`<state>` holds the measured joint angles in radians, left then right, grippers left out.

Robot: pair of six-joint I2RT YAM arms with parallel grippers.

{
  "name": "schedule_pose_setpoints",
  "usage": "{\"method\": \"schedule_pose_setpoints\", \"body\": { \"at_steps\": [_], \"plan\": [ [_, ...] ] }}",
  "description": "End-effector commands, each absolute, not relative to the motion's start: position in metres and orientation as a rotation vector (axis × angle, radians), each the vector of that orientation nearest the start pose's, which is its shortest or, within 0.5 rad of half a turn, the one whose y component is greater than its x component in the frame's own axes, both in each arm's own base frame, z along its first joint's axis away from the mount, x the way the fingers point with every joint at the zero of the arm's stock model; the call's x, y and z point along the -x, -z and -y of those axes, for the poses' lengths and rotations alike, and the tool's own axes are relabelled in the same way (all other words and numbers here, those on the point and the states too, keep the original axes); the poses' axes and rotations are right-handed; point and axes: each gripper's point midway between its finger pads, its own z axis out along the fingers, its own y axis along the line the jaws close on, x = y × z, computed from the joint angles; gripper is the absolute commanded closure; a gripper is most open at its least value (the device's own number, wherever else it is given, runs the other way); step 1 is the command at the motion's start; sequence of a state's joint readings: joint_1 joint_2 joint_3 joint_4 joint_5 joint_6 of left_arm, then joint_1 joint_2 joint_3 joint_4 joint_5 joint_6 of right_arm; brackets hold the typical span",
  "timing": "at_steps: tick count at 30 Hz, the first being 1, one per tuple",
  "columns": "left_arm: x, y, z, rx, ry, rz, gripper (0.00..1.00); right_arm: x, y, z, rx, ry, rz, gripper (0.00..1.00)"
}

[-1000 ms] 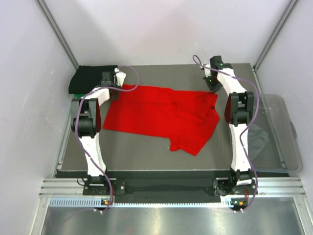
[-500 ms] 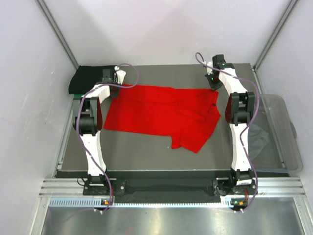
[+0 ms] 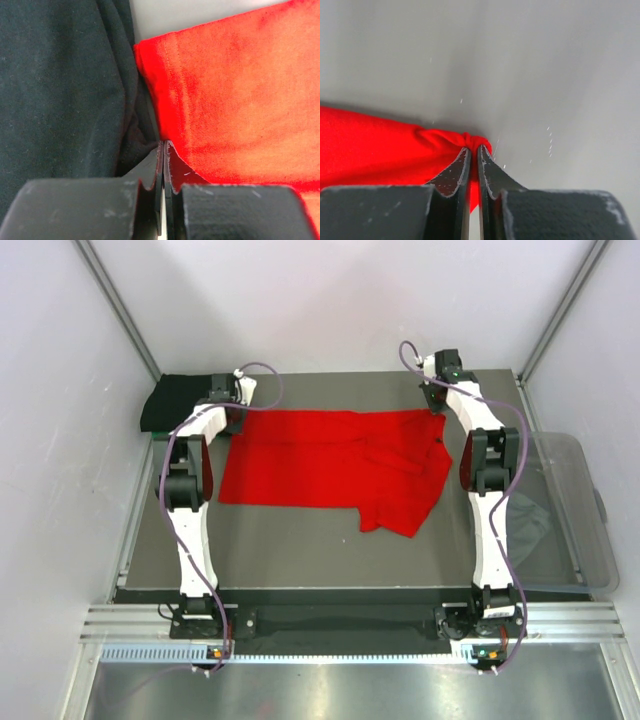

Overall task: Fold and stack the t-shirts
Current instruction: Fold the tshirt

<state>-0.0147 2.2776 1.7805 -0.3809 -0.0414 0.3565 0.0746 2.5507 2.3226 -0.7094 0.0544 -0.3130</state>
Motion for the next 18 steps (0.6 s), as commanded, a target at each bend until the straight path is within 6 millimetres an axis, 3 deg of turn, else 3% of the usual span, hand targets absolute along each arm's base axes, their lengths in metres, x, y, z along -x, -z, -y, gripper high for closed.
{"method": "schedule_pose_setpoints", "body": {
  "at_steps": [1,6,7,9,10,11,12,13,14,15,16,17,18],
  "plan": [
    [-0.553,-0.010,-0.010,-0.417,-0.133,-2.496,1.00,-0.641,-0.068,-0.006,0.399,0.237,-2.326,0.95],
    [-0.549,-0.037,0.009,-0.437,-0.044,-2.452,1.00,-0.646,-0.074,-0.008,0.391,0.234,-2.290,0.92],
    [-0.548,-0.043,0.012,-0.441,-0.038,-2.445,1.00,-0.648,-0.086,-0.009,0.385,0.234,-2.263,0.87],
    [-0.545,-0.061,0.021,-0.449,-0.029,-2.418,1.00,-0.646,-0.098,-0.008,0.359,0.239,-2.245,0.70],
    [-0.542,-0.069,0.024,-0.454,-0.020,-2.412,1.00,-0.641,-0.116,-0.005,0.341,0.252,-2.215,0.55],
    [-0.539,-0.077,0.030,-0.457,-0.008,-2.403,1.00,-0.638,-0.128,-0.005,0.331,0.258,-2.196,0.49],
    [-0.536,-0.095,0.033,-0.454,-0.006,-2.377,1.00,-0.628,-0.123,-0.003,0.335,0.272,-2.213,0.44],
    [-0.533,-0.104,0.035,-0.450,-0.007,-2.366,1.00,-0.626,-0.166,-0.002,0.315,0.289,-2.129,0.34],
    [-0.531,-0.114,0.038,-0.449,-0.011,-2.348,1.00,-0.621,-0.179,0.001,0.307,0.308,-2.105,0.27],
    [-0.526,-0.133,0.038,-0.443,-0.016,-2.315,0.99,-0.610,-0.179,0.005,0.314,0.340,-2.114,0.20],
    [-0.521,-0.142,0.038,-0.441,-0.019,-2.306,0.99,-0.603,-0.218,0.006,0.302,0.352,-2.041,0.05],
    [-0.517,-0.151,0.037,-0.433,-0.020,-2.294,0.98,-0.596,-0.229,0.006,0.320,0.366,-2.024,0.00],
    [-0.509,-0.164,0.038,-0.434,-0.023,-2.275,0.98,-0.586,-0.228,0.008,0.335,0.368,-2.034,0.00]
  ]
}}
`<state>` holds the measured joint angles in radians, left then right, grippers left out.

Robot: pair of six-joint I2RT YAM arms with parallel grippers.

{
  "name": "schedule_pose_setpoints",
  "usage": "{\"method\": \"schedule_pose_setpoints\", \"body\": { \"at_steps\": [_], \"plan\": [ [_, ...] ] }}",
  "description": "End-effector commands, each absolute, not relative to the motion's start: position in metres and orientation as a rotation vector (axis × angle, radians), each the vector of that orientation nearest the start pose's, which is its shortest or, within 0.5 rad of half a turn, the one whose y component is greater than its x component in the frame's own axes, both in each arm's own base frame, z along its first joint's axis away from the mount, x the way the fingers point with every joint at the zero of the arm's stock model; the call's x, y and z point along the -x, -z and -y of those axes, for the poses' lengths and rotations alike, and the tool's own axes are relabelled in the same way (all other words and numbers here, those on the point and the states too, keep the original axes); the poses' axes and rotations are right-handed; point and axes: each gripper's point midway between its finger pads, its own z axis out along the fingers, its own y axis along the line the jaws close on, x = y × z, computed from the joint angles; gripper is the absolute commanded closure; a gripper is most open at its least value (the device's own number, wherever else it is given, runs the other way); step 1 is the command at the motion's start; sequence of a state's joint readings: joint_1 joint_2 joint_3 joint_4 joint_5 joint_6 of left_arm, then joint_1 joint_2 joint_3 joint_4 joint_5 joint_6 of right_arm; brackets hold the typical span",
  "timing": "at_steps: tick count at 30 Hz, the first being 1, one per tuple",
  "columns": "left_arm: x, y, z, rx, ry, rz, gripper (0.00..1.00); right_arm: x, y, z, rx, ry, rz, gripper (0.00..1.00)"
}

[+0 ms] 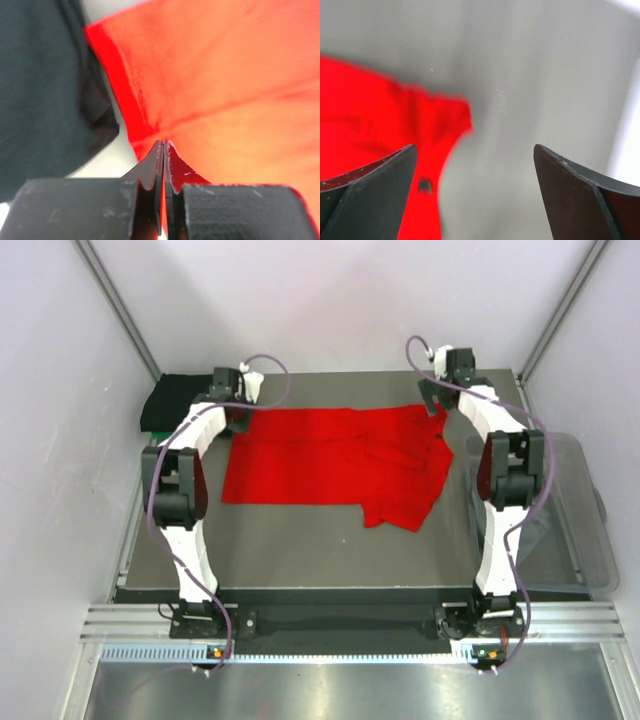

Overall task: Fold and stack the t-shirts
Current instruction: Fold the tshirt

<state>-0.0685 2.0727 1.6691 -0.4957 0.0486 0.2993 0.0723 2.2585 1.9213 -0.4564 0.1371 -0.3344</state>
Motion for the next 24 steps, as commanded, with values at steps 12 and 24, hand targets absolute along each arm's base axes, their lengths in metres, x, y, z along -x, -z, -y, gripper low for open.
{"method": "schedule_pose_setpoints", "body": {
  "at_steps": [12,24],
  "plan": [
    [-0.409,-0.200,0.026,-0.461,-0.064,-2.222,0.96,-0.455,-0.240,-0.071,0.534,-0.092,-1.987,0.00],
    [-0.326,-0.163,0.031,-0.548,-0.009,-2.212,0.98,-0.273,-0.177,-0.187,1.387,-0.413,-1.771,0.09]
  ]
}}
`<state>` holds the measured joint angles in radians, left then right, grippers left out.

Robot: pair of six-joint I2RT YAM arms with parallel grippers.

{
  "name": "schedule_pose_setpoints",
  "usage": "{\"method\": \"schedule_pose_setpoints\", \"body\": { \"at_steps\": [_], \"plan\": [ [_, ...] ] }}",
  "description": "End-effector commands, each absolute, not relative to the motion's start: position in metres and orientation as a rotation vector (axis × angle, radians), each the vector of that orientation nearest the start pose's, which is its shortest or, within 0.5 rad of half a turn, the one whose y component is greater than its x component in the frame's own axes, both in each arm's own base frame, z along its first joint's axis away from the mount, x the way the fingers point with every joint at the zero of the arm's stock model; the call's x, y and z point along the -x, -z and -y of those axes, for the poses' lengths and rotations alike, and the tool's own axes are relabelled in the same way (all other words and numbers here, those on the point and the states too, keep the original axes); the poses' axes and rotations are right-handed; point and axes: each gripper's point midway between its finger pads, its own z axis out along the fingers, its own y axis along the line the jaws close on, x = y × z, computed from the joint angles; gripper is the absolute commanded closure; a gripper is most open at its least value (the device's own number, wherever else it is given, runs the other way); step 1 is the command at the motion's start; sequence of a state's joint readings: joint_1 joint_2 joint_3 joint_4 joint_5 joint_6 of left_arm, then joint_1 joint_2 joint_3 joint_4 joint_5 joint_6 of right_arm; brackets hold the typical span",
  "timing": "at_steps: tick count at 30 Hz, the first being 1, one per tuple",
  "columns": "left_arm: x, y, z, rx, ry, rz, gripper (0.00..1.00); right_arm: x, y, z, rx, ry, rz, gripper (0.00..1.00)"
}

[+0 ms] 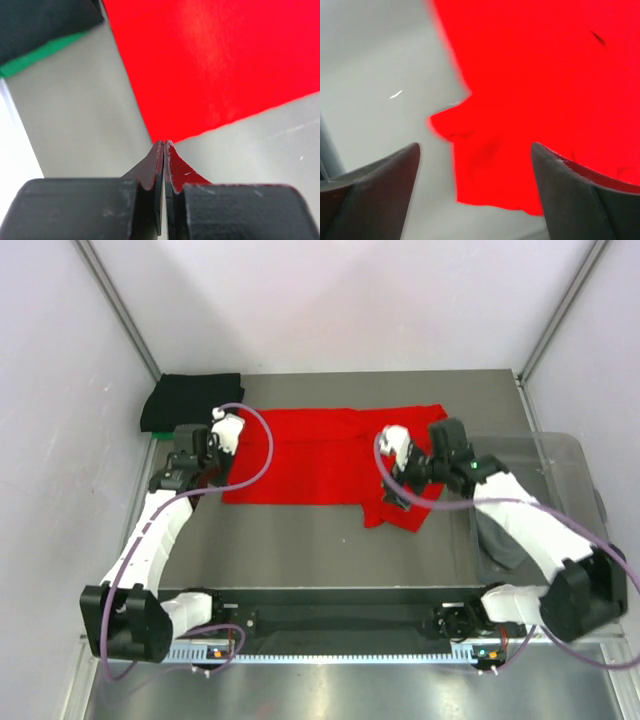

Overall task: Fold and stack the t-shirts
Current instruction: Fold the tshirt

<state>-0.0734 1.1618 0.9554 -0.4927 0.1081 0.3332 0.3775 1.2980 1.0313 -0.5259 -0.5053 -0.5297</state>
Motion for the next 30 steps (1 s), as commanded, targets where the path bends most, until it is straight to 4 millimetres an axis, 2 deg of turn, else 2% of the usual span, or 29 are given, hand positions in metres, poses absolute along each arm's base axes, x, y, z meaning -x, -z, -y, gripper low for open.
{"method": "schedule_pose_setpoints", "body": {
  "at_steps": [1,3,4,7,8,10,11,12,15,21,24,29,30],
  "plan": [
    [-0.324,-0.158,0.030,-0.546,-0.008,-2.228,0.98,-0.269,-0.174,-0.183,1.397,-0.399,-1.770,0.20],
    [-0.318,-0.143,0.032,-0.560,0.016,-2.262,0.98,-0.257,-0.156,-0.179,1.457,-0.398,-1.798,0.34],
    [-0.317,-0.138,0.032,-0.562,0.019,-2.272,0.98,-0.251,-0.149,-0.178,1.487,-0.407,-1.812,0.49],
    [-0.322,-0.122,0.031,-0.600,0.004,-2.280,0.98,-0.231,-0.120,-0.179,1.638,-0.388,-1.842,0.53],
    [-0.326,-0.114,0.030,-0.623,-0.003,-2.290,0.99,-0.218,-0.105,-0.181,1.729,-0.382,-1.816,0.53],
    [-0.332,-0.099,0.025,-0.660,-0.037,-2.322,0.98,-0.212,-0.092,-0.179,1.824,-0.314,-1.767,0.55],
    [-0.337,-0.097,0.023,-0.661,-0.049,-2.330,0.98,-0.203,-0.079,-0.180,1.876,-0.306,-1.743,0.58],
    [-0.339,-0.095,0.021,-0.649,-0.063,-2.344,0.98,-0.203,-0.075,-0.178,1.894,-0.265,-1.724,0.70],
    [-0.345,-0.082,0.024,-0.621,-0.029,-2.396,0.98,-0.204,-0.059,-0.176,1.921,-0.199,-1.680,0.85],
    [-0.353,-0.068,0.035,-0.599,0.057,-2.430,0.98,-0.210,-0.032,-0.170,1.978,-0.132,-1.699,0.88],
    [-0.357,-0.062,0.032,-0.623,0.041,-2.445,0.98,-0.217,-0.019,-0.164,2.000,-0.072,-1.728,0.89],
    [-0.364,-0.051,0.026,-0.694,-0.009,-2.475,0.97,-0.234,-0.011,-0.159,1.980,0.036,-1.744,0.94],
    [-0.364,-0.049,0.023,-0.752,-0.026,-2.469,0.95,-0.235,-0.009,-0.159,1.979,0.040,-1.757,0.95]
  ]
}}
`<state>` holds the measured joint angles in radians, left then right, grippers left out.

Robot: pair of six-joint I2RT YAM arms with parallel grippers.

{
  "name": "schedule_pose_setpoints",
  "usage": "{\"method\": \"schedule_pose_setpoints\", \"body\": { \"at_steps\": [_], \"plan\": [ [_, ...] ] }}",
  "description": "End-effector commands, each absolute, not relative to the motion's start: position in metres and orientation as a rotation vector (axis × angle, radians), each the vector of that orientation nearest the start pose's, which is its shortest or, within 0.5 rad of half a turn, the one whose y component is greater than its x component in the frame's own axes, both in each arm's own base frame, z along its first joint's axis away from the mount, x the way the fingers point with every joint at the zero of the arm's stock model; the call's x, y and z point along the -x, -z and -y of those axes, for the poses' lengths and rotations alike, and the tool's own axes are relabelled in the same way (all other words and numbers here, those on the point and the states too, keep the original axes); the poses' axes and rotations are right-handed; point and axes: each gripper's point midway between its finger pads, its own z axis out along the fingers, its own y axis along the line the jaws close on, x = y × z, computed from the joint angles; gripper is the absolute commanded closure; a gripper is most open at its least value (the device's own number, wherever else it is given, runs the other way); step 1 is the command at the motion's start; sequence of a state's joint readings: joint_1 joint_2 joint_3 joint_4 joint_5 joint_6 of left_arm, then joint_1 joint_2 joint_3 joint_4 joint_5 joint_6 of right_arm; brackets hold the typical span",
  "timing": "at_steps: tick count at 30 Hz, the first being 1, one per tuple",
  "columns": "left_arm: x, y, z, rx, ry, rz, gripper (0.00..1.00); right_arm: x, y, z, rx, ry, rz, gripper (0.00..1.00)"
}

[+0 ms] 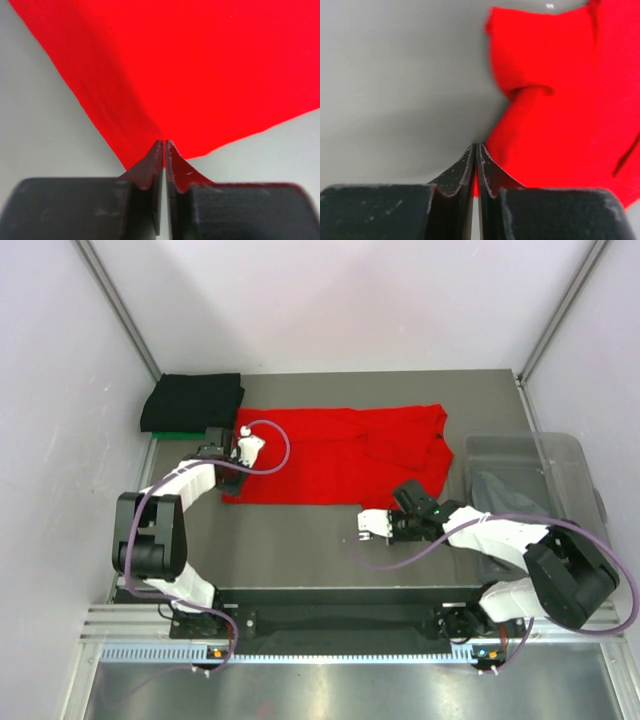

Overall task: Fold and stack the t-shirts
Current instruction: Fold the tshirt

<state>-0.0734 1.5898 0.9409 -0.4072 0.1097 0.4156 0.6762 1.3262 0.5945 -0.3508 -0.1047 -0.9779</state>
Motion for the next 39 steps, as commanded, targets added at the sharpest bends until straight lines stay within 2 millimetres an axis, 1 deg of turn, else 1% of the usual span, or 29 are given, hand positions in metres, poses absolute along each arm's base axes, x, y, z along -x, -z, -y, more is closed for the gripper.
{"method": "schedule_pose_setpoints", "body": {
  "at_steps": [1,3,5,6,7,9,11,14,15,16,17,18,19,20,23,26,31,35,37,38,39],
  "plan": [
    [-0.365,-0.048,0.021,-0.789,-0.038,-2.465,0.89,-0.238,-0.009,-0.159,1.963,0.045,-1.769,0.96],
    [-0.365,-0.044,0.016,-0.902,-0.080,-2.448,0.83,-0.246,-0.015,-0.163,1.925,0.061,-1.771,0.96],
    [-0.364,-0.037,0.011,-0.958,-0.085,-2.472,0.78,-0.256,-0.024,-0.166,1.878,0.073,-1.776,0.96],
    [-0.360,-0.033,0.008,-0.970,-0.076,-2.503,0.77,-0.260,-0.028,-0.167,1.861,0.079,-1.779,0.96],
    [-0.361,-0.029,0.007,-0.972,-0.064,-2.529,0.77,-0.264,-0.032,-0.168,1.838,0.083,-1.783,0.95],
    [-0.360,-0.028,0.001,-0.942,-0.051,-2.568,0.76,-0.276,-0.043,-0.169,1.790,0.096,-1.787,0.94],
    [-0.358,-0.029,-0.003,-0.911,-0.037,-2.583,0.76,-0.284,-0.052,-0.170,1.750,0.095,-1.798,0.94],
    [-0.352,-0.033,-0.004,-0.896,-0.033,-2.578,0.75,-0.290,-0.060,-0.169,1.715,0.096,-1.806,0.92],
    [-0.351,-0.034,-0.013,-0.854,-0.046,-2.591,0.75,-0.292,-0.061,-0.170,1.708,0.093,-1.808,0.91],
    [-0.346,-0.035,-0.014,-0.848,-0.047,-2.599,0.75,-0.292,-0.062,-0.169,1.699,0.090,-1.814,0.90],
    [-0.344,-0.036,-0.015,-0.844,-0.047,-2.602,0.74,-0.293,-0.062,-0.169,1.691,0.087,-1.817,0.90],
    [-0.341,-0.036,-0.015,-0.833,-0.043,-2.610,0.73,-0.294,-0.063,-0.168,1.682,0.085,-1.823,0.87],
    [-0.337,-0.037,-0.015,-0.829,-0.037,-2.617,0.72,-0.295,-0.063,-0.168,1.675,0.083,-1.827,0.86],
    [-0.331,-0.036,-0.013,-0.826,-0.016,-2.634,0.71,-0.295,-0.064,-0.168,1.671,0.081,-1.829,0.86],
    [-0.323,-0.035,-0.013,-0.812,0.005,-2.665,0.68,-0.297,-0.065,-0.166,1.655,0.080,-1.834,0.85],
    [-0.321,-0.032,-0.014,-0.794,0.001,-2.682,0.66,-0.300,-0.065,-0.164,1.635,0.073,-1.847,0.85],
    [-0.316,-0.025,-0.014,-0.789,0.012,-2.710,0.65,-0.307,-0.069,-0.164,1.601,0.066,-1.854,0.84],
    [-0.319,-0.019,-0.013,-0.789,0.013,-2.711,0.66,-0.313,-0.071,-0.164,1.579,0.059,-1.859,0.83],
    [-0.320,-0.017,-0.013,-0.780,0.020,-2.718,0.70,-0.316,-0.073,-0.166,1.576,0.057,-1.855,0.83],
    [-0.321,-0.016,-0.012,-0.779,0.027,-2.718,0.78,-0.317,-0.073,-0.165,1.572,0.059,-1.856,0.83],
    [-0.322,-0.017,-0.011,-0.775,0.032,-2.718,0.83,-0.320,-0.076,-0.167,1.565,0.058,-1.849,0.82]
  ]
}}
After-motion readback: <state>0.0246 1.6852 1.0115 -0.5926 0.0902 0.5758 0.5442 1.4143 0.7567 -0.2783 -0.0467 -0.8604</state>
